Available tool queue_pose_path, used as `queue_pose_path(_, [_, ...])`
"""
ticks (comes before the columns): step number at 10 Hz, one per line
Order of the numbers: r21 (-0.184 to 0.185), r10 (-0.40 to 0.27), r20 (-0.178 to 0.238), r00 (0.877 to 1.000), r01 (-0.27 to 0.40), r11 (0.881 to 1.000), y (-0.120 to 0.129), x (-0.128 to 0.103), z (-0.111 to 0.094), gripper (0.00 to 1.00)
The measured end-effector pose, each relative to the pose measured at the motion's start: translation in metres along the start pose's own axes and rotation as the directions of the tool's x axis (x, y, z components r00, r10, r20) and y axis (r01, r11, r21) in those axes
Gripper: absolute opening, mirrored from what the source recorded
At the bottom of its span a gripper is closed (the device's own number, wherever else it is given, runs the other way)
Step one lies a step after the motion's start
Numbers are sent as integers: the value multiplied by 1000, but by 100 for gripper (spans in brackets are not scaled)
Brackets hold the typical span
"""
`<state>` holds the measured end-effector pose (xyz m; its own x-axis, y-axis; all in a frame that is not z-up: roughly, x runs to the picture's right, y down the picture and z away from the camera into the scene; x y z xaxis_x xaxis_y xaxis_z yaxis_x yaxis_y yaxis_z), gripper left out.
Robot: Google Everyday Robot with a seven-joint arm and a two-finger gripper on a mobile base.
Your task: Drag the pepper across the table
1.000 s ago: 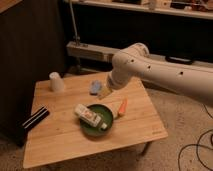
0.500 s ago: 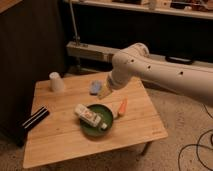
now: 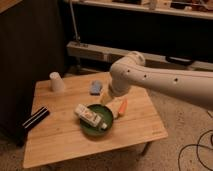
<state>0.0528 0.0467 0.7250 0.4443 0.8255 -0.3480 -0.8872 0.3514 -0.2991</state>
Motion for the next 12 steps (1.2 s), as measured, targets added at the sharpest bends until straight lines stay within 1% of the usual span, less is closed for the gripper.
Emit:
queue_pose_path(1, [-12, 33, -23, 999, -33, 999, -5, 4, 15, 80])
queue_pose_path(3, [-32, 83, -53, 995, -85, 996, -10, 4, 36, 80])
queue_pose_path(4, [-42, 120, -69, 990, -123, 992, -18, 5, 54, 80])
queue_pose_path(6, [-51, 173, -89, 981, -178, 983, -30, 2, 79, 80])
queue_pose_path(7, [-54, 201, -103, 974, -207, 977, -37, 0, 93, 80])
queue_pose_path(8, [-56, 232, -125, 965, -240, 969, -44, -2, 110, 80])
queue_pose_path(10, [-60, 283, -159, 946, -296, 953, -53, 0, 131, 80])
queue_pose_path(11, [-61, 324, -180, 929, -340, 939, -60, 5, 142, 80])
queue_pose_path(12, [-54, 358, -189, 914, -374, 926, -64, 7, 146, 80])
